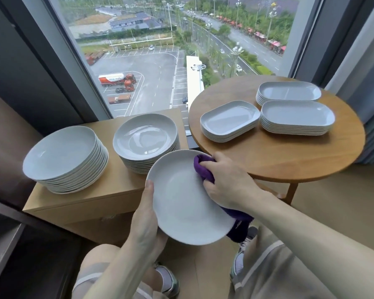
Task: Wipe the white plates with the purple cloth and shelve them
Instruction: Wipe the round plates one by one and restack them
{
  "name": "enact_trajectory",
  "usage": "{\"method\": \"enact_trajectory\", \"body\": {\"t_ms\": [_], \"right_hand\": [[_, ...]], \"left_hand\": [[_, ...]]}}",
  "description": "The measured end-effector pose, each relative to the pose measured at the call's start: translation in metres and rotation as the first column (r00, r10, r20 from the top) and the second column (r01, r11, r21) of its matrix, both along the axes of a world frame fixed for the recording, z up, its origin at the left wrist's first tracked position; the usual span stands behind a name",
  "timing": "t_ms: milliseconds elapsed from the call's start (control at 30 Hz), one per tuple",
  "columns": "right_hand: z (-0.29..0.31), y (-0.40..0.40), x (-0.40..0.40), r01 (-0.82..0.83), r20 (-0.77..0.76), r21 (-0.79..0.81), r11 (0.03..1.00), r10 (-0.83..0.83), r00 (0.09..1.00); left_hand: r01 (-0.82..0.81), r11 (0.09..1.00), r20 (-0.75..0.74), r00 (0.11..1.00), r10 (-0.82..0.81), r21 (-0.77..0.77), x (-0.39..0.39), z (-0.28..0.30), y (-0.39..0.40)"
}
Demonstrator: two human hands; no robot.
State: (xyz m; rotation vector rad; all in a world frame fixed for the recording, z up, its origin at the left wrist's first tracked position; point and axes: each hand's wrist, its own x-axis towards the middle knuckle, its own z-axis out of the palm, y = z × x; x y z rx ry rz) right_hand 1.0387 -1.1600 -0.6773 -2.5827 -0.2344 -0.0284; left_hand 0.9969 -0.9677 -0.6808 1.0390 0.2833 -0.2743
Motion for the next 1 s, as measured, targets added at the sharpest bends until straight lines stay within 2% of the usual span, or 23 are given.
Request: {"method": "enact_trajectory", "body": {"t_ms": [167,300,367,467,567,667,867,933,1000], "right_hand": [[0.029,-0.049,0.022,0.217,0.071,0.168,0.962,-0.231,0.97],[0.044,-0.098,0.03,0.348,0.111,0.328,0.878,-0.402,0.909],[0.046,-0.122,0.031,0.423,0.072,0.43,0.797,-0.498,0.864],[0.037,-0.155,0.031,0.525,-0.037,0.586,0.618,-0.626,0.779],[0.024,-0.175,0.031,0.587,-0.121,0.639,0.497,-0.689,0.714],[0.013,-0.183,0.034,0.593,-0.137,0.643,0.484,-0.69,0.711],[0.0,-0.189,0.035,0.599,-0.168,0.607,0.522,-0.653,0.739],[-0.005,-0.194,0.035,0.629,-0.178,0.578,0.52,-0.672,0.719],[-0.01,-0.199,0.036,0.671,-0.202,0.552,0.496,-0.701,0.684]], "left_hand": [[0.029,0.999,0.013,0.999,-0.03,0.033,0.021,0.002,-0.028],[0.064,0.997,-0.011,0.998,-0.063,0.034,0.038,-0.001,-0.059],[0.078,0.997,-0.062,0.995,-0.076,0.025,0.048,-0.005,-0.078],[0.115,0.993,-0.112,0.987,-0.113,0.01,0.061,-0.014,-0.111],[0.097,0.995,-0.15,0.984,-0.097,-0.01,0.074,-0.024,-0.141],[0.077,0.997,-0.186,0.98,-0.073,0.013,0.082,-0.03,-0.163],[0.04,0.991,-0.256,0.967,-0.007,0.124,0.087,-0.037,-0.192],[0.045,0.959,-0.237,0.971,0.024,0.281,0.089,-0.038,-0.193],[0.064,0.867,-0.147,0.989,0.011,0.495,0.091,-0.039,-0.189]]}}
